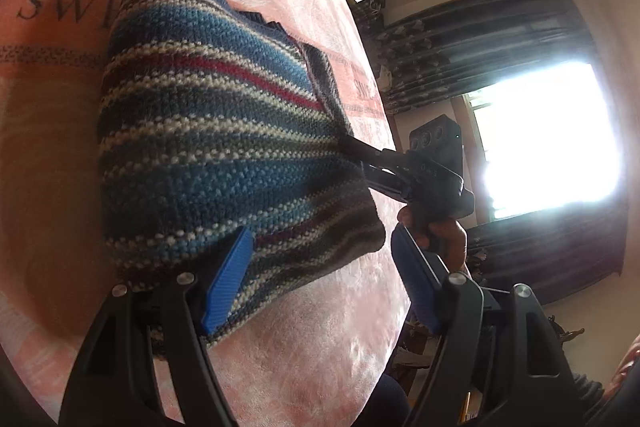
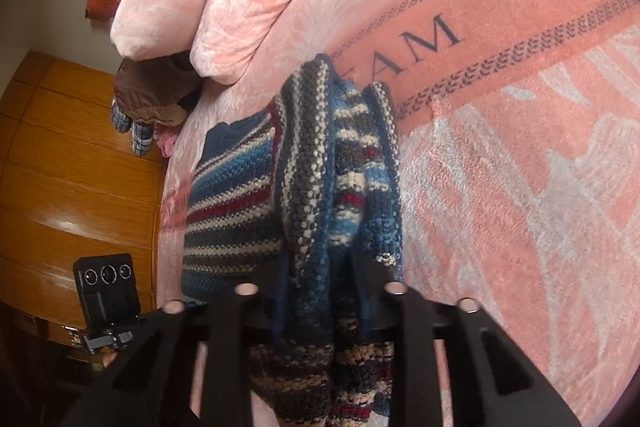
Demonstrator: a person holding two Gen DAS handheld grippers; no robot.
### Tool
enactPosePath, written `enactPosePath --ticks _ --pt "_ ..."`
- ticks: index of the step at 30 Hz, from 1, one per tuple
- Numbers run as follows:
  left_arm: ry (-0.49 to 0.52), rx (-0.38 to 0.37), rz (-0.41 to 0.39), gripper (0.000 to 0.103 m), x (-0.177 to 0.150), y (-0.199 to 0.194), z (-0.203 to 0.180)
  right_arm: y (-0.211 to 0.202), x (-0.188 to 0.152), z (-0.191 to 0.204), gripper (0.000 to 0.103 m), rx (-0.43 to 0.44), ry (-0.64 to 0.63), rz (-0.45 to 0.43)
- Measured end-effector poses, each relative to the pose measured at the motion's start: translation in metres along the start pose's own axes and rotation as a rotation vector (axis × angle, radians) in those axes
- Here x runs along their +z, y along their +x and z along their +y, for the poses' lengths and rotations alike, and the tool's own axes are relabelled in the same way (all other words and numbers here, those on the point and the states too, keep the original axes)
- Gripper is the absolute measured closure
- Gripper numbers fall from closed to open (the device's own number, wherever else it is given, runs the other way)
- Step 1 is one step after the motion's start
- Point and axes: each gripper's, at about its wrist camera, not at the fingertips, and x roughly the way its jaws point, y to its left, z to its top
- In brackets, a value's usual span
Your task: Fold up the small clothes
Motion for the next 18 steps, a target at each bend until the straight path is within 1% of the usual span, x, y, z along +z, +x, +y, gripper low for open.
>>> enactPosePath --ticks 2,3,4,5,6,7,8,9,10,11,13,14,15,16,17,18 --pt "-0.012 -0.012 0.006 0.032 -0.002 0.006 0.003 -0.014 -0.001 0.007 0.085 -0.017 -0.049 -0.078" --pt "-0.022 -0.019 0.004 0.032 -0.001 0.008 0.005 -0.016 -0.002 0.004 0.085 -0.035 -0.042 -0.104" --pt "-0.036 -0.032 0.007 0.032 0.000 0.009 0.007 -0.013 -0.002 0.000 0.085 -0.080 -0.045 -0.108" --pt "-0.046 -0.040 0.018 0.033 0.001 0.012 0.006 -0.004 -0.002 -0.003 0.084 -0.116 -0.058 -0.089" --pt "-0.042 -0.036 0.025 0.033 0.002 0.010 0.003 0.005 -0.003 -0.006 0.080 -0.105 -0.054 -0.051" --pt "-0.027 -0.035 0.023 0.033 0.005 0.008 -0.003 0.006 -0.001 -0.009 0.078 -0.073 -0.038 -0.032" --pt "-0.006 -0.045 0.008 0.033 0.011 0.002 -0.010 0.001 0.003 -0.011 0.073 -0.041 -0.015 -0.033" --pt "0.015 -0.047 -0.015 0.033 0.018 -0.006 -0.017 -0.006 0.010 -0.012 0.069 -0.002 0.011 -0.052" --pt "0.034 -0.040 -0.045 0.032 0.026 -0.016 -0.021 -0.013 0.016 -0.011 0.067 0.015 0.024 -0.088" --pt "0.045 -0.031 -0.075 0.031 0.037 -0.026 -0.023 -0.017 0.025 -0.010 0.063 0.015 0.032 -0.113" --pt "0.040 -0.018 -0.108 0.031 0.063 -0.037 -0.021 -0.011 0.043 -0.010 0.055 0.038 0.054 -0.109" --pt "0.031 -0.009 -0.104 0.031 0.074 -0.037 -0.018 -0.004 0.052 -0.009 0.048 0.043 0.063 -0.092" --pt "0.020 0.001 -0.091 0.031 0.084 -0.035 -0.014 0.007 0.060 -0.009 0.046 0.046 0.071 -0.065" --pt "0.006 0.008 -0.063 0.031 0.093 -0.028 -0.009 0.017 0.066 -0.008 0.048 0.044 0.074 -0.040" --pt "-0.005 0.036 -0.041 0.032 0.100 -0.021 -0.003 0.024 0.069 -0.006 0.071 0.035 0.058 -0.024" --pt "-0.005 0.073 -0.023 0.033 0.105 -0.014 0.000 0.023 0.070 0.003 0.088 -0.006 -0.006 -0.045"
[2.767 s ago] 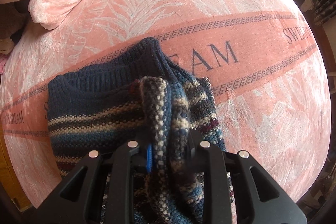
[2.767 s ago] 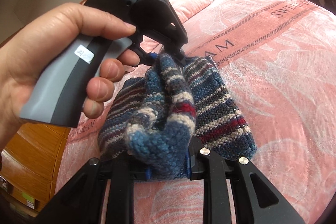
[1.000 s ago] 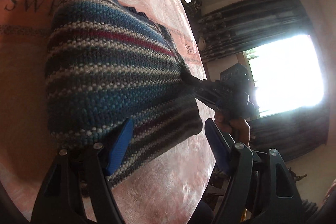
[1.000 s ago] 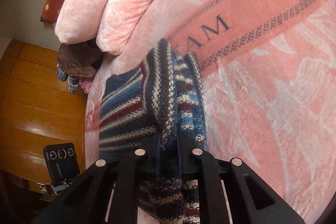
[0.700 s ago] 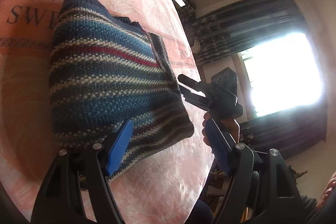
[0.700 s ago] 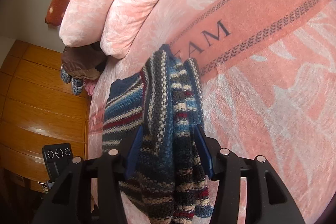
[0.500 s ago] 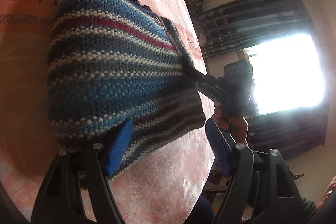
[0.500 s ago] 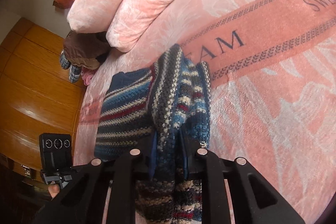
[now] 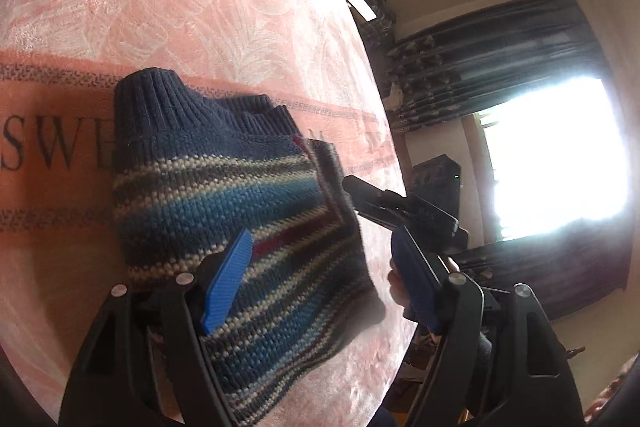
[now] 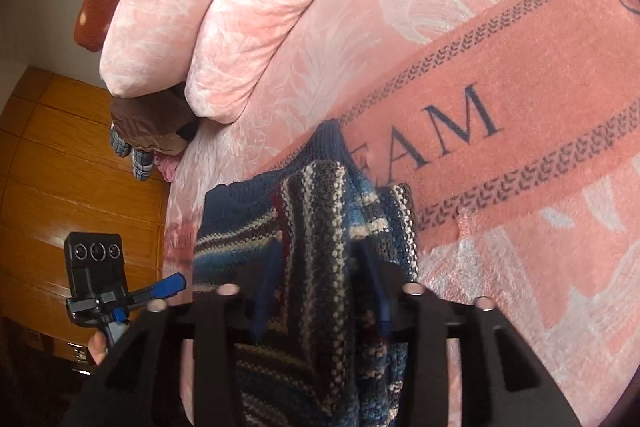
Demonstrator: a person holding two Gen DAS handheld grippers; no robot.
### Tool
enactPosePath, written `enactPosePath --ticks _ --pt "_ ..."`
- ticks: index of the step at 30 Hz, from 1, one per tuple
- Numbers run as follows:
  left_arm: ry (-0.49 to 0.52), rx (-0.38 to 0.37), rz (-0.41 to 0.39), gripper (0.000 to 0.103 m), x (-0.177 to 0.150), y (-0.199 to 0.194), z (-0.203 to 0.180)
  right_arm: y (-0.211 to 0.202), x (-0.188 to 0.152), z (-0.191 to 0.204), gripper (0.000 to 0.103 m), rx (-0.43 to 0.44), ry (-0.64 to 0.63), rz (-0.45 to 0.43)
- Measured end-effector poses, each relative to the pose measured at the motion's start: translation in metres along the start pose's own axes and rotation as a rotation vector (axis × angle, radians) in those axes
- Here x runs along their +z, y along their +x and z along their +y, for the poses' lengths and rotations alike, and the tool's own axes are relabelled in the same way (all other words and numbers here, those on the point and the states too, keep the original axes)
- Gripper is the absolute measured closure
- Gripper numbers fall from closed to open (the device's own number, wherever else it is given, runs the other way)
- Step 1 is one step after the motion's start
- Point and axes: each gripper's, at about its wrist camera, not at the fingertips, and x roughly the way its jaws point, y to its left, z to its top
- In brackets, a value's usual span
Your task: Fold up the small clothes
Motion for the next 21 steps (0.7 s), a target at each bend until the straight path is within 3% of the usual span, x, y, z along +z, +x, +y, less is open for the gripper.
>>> enactPosePath --ticks 2,4,6,11,12,14,15,16,17,18,20,21 --pt "0.000 0.039 0.005 0.033 0.009 0.010 0.008 -0.020 -0.004 0.014 0.094 -0.019 -0.090 -0.141" --pt "-0.014 0.039 -0.001 0.035 0.013 0.018 0.018 -0.021 -0.009 0.004 0.095 -0.049 -0.062 -0.190" --pt "-0.024 0.032 -0.007 0.035 0.015 0.020 0.027 0.005 -0.013 -0.020 0.092 -0.090 -0.004 -0.083" --pt "0.015 0.065 -0.038 0.036 0.011 -0.001 0.012 -0.018 -0.015 -0.025 0.070 0.015 0.065 -0.083" --pt "0.044 0.047 -0.042 0.036 0.006 -0.010 0.004 -0.025 -0.018 -0.021 0.061 0.013 0.046 -0.071" --pt "0.092 -0.022 -0.035 0.035 -0.007 -0.019 -0.012 -0.029 -0.027 -0.015 0.057 0.028 0.031 -0.035" --pt "0.115 -0.022 -0.027 0.035 -0.013 -0.018 -0.017 -0.026 -0.032 -0.013 0.057 0.034 0.028 -0.004" --pt "0.124 0.004 -0.015 0.034 -0.017 -0.014 -0.016 -0.020 -0.037 -0.010 0.057 0.033 0.020 0.029" --pt "0.111 0.061 0.005 0.035 -0.018 -0.002 -0.011 -0.014 -0.040 -0.006 0.077 0.002 -0.001 0.044" --pt "0.083 0.126 0.036 0.040 -0.019 0.010 -0.001 -0.011 -0.040 -0.004 0.083 -0.046 -0.030 0.035" --pt "0.061 0.158 0.049 0.056 -0.022 0.023 0.017 -0.012 -0.038 -0.017 0.087 -0.080 0.035 0.001" --pt "0.058 0.158 0.045 0.056 -0.020 0.022 0.018 -0.012 -0.039 -0.023 0.087 -0.066 0.073 -0.004"
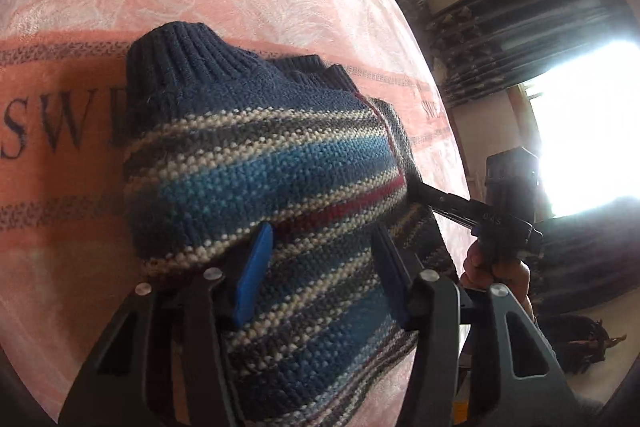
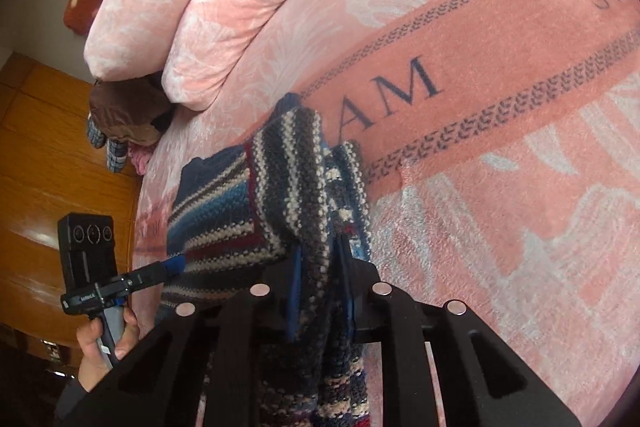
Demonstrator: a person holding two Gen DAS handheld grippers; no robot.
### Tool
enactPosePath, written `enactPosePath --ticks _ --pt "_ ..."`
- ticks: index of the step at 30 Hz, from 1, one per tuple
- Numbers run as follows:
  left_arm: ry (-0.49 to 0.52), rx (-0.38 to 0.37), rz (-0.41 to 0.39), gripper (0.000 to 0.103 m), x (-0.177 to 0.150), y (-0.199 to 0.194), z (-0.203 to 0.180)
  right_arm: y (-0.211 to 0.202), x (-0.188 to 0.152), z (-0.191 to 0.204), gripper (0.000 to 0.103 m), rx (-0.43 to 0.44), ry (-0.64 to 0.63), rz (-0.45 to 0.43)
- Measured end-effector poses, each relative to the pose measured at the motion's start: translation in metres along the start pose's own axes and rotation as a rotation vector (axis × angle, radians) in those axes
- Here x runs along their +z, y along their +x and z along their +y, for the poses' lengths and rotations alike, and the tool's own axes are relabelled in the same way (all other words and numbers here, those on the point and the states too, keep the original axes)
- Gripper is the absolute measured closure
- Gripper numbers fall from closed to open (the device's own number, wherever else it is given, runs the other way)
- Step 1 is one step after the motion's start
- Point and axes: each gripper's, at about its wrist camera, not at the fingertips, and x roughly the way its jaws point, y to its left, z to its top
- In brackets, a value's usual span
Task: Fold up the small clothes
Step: 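Fold the sweater stack over with the right tool and release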
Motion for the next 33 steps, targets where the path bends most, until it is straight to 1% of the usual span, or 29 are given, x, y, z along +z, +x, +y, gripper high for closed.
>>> enactPosePath --ticks 1,2,3,4,5,6,7,8,9,10,11,12,13,15,16,17,20,21,22,23,25,26,27,28,29,30,31,32,33 --pt "-0.017 -0.016 -0.012 0.054 0.001 -0.006 0.000 -0.003 -0.002 0.000 0.086 0.013 0.006 -0.002" --pt "-0.030 -0.034 -0.031 0.047 -0.002 -0.015 -0.002 -0.009 -0.006 0.005 0.086 0.028 -0.010 -0.007" --pt "-0.025 -0.055 -0.049 0.044 -0.006 -0.025 -0.006 -0.021 -0.013 0.013 0.086 0.036 -0.041 -0.032" --pt "-0.001 -0.085 -0.061 0.044 -0.014 -0.035 -0.012 -0.036 -0.021 0.021 0.086 0.043 -0.081 -0.068" --pt "0.029 -0.114 -0.059 0.043 -0.022 -0.042 -0.018 -0.048 -0.031 0.029 0.086 0.082 -0.117 -0.084" --pt "0.059 -0.132 -0.053 0.043 -0.033 -0.047 -0.025 -0.055 -0.040 0.036 0.086 0.133 -0.144 -0.069" --pt "0.082 -0.139 -0.041 0.042 -0.043 -0.047 -0.028 -0.055 -0.049 0.040 0.086 0.157 -0.166 -0.039" --pt "0.099 -0.133 -0.016 0.042 -0.051 -0.041 -0.030 -0.047 -0.055 0.039 0.086 0.151 -0.173 0.003" --pt "0.112 -0.097 0.008 0.044 -0.057 -0.033 -0.029 -0.035 -0.059 0.033 0.089 0.129 -0.161 0.046" --pt "0.111 -0.052 0.018 0.048 -0.060 -0.023 -0.024 -0.024 -0.062 0.022 0.095 0.105 -0.144 0.074" --pt "0.111 -0.020 0.022 0.058 -0.061 -0.016 -0.018 -0.016 -0.064 0.012 0.103 0.062 -0.142 0.075" --pt "0.105 -0.001 0.017 0.066 -0.060 -0.011 -0.012 -0.016 -0.063 0.003 0.103 0.069 -0.126 0.063" --pt "0.078 0.006 0.009 0.070 -0.060 -0.010 -0.008 -0.019 -0.063 -0.001 0.103 0.091 -0.088 0.063" --pt "0.072 0.008 -0.003 0.062 -0.060 -0.019 -0.013 -0.036 -0.068 0.012 0.101 0.106 -0.112 0.043" --pt "0.084 -0.003 -0.018 0.051 -0.063 -0.027 -0.020 -0.046 -0.072 0.020 0.098 0.128 -0.131 0.035" --pt "0.106 -0.026 -0.024 0.048 -0.069 -0.035 -0.027 -0.054 -0.078 0.025 0.098 0.156 -0.148 0.035" --pt "0.146 -0.052 -0.019 0.045 -0.089 -0.043 -0.037 -0.059 -0.092 0.022 0.098 0.162 -0.152 0.055" --pt "0.141 -0.021 0.000 0.045 -0.095 -0.036 -0.032 -0.052 -0.096 0.013 0.102 0.138 -0.136 0.076" --pt "0.134 0.034 0.020 0.047 -0.101 -0.024 -0.028 -0.043 -0.098 0.003 0.103 0.094 -0.122 0.094" --pt "0.123 0.055 0.038 0.047 -0.105 -0.013 -0.021 -0.034 -0.101 -0.008 0.103 0.071 -0.108 0.109" --pt "0.107 0.067 0.040 0.047 -0.111 -0.002 -0.016 -0.036 -0.102 -0.014 0.103 0.088 -0.077 0.105" --pt "0.103 0.075 0.023 0.042 -0.112 -0.004 -0.019 -0.043 -0.101 -0.010 0.103 0.092 -0.082 0.100" --pt "0.094 0.060 0.013 0.037 -0.113 -0.010 -0.024 -0.053 -0.099 -0.007 0.099 0.114 -0.082 0.088" --pt "0.086 0.029 -0.001 0.025 -0.116 -0.018 -0.029 -0.063 -0.095 -0.006 0.094 0.143 -0.071 0.074" --pt "0.079 -0.012 -0.027 0.016 -0.121 -0.031 -0.032 -0.075 -0.089 -0.007 0.077 0.162 -0.055 0.054" --pt "0.076 -0.048 -0.058 0.013 -0.127 -0.043 -0.034 -0.086 -0.082 -0.011 0.052 0.169 -0.035 0.028" --pt "0.069 -0.059 -0.089 0.011 -0.132 -0.055 -0.031 -0.094 -0.073 -0.015 0.041 0.167 -0.015 0.010" --pt "0.054 -0.055 -0.116 0.011 -0.137 -0.067 -0.024 -0.098 -0.063 -0.020 0.025 0.169 0.006 0.004" --pt "0.025 -0.046 -0.134 0.011 -0.141 -0.075 -0.014 -0.097 -0.053 -0.026 0.016 0.185 0.034 0.019"
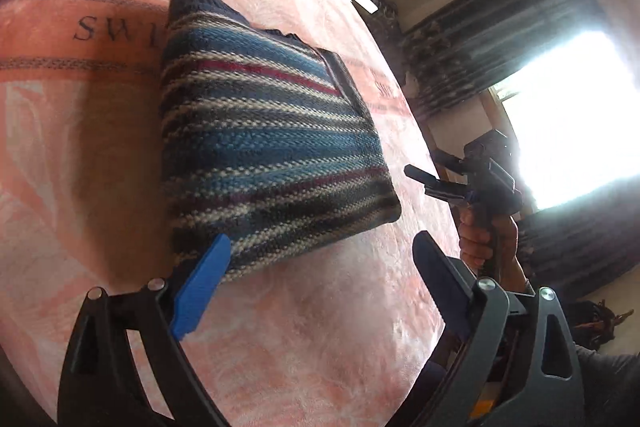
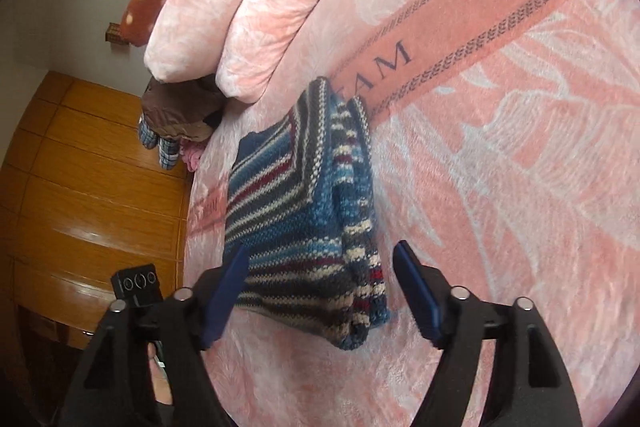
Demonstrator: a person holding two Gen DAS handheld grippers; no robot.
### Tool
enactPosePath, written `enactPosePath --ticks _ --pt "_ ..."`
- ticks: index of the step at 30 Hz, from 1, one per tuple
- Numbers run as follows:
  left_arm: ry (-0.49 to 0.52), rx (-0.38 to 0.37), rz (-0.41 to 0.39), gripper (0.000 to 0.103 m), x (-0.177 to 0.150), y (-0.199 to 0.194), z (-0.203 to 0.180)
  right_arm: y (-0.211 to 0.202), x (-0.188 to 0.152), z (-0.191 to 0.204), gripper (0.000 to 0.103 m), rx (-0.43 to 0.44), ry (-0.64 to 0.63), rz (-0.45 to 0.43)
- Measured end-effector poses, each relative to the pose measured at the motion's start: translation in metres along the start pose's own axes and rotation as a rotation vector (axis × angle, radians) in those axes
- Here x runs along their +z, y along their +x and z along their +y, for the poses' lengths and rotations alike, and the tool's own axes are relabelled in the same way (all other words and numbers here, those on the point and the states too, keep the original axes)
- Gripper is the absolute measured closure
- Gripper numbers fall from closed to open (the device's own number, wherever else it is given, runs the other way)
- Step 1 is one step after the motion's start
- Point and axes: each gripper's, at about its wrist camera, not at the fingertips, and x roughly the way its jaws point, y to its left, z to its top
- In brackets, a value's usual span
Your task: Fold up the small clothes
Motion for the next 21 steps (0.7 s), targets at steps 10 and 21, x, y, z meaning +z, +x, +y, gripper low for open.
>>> enactPosePath --ticks 10,21 --pt "-0.326 -0.110 0.028 0.010 -0.003 0.000 0.105 0.087 0.064 -0.021 0.013 0.041 0.059 0.178" --pt "-0.225 -0.274 0.131 0.009 0.031 0.070 0.096 0.153 0.083 0.002 0.013 0.108 -0.052 0.272"
